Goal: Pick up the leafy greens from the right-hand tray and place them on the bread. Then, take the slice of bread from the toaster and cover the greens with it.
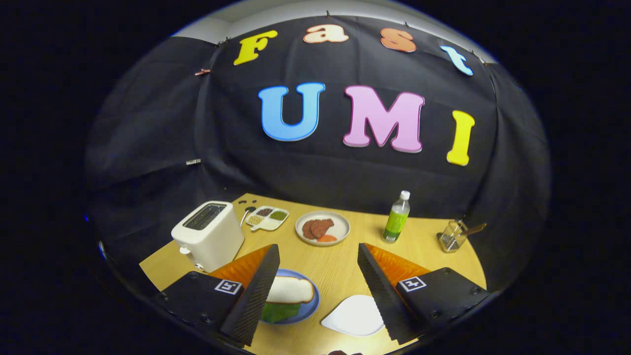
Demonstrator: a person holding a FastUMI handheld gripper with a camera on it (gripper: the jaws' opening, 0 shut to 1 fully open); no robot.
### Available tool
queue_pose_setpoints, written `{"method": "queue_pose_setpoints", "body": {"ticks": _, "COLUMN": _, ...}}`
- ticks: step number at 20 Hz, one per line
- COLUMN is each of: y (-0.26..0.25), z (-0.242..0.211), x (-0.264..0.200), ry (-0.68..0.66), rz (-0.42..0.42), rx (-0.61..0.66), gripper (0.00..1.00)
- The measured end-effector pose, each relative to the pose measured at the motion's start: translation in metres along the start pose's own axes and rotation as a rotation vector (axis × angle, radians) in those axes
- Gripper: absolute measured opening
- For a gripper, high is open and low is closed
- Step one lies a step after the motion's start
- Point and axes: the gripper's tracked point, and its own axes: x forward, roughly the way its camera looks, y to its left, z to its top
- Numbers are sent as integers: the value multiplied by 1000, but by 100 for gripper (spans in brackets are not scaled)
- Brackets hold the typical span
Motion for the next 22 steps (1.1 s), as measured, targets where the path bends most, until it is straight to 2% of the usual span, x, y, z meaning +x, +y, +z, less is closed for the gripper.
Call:
{"method": "queue_pose_setpoints", "body": {"ticks": 4, "y": -7, "z": 49, "x": -28, "ry": -125, "rz": -18, "rx": 26, "gripper": 98}}
{"method": "queue_pose_setpoints", "body": {"ticks": 7, "y": -19, "z": 69, "x": -47, "ry": -182, "rz": -40, "rx": 68, "gripper": 97}}
{"method": "queue_pose_setpoints", "body": {"ticks": 15, "y": -58, "z": 70, "x": -66, "ry": -203, "rz": -116, "rx": 123, "gripper": 97}}
{"method": "queue_pose_setpoints", "body": {"ticks": 22, "y": -68, "z": 66, "x": -63, "ry": -192, "rz": -124, "rx": 154, "gripper": 97}}
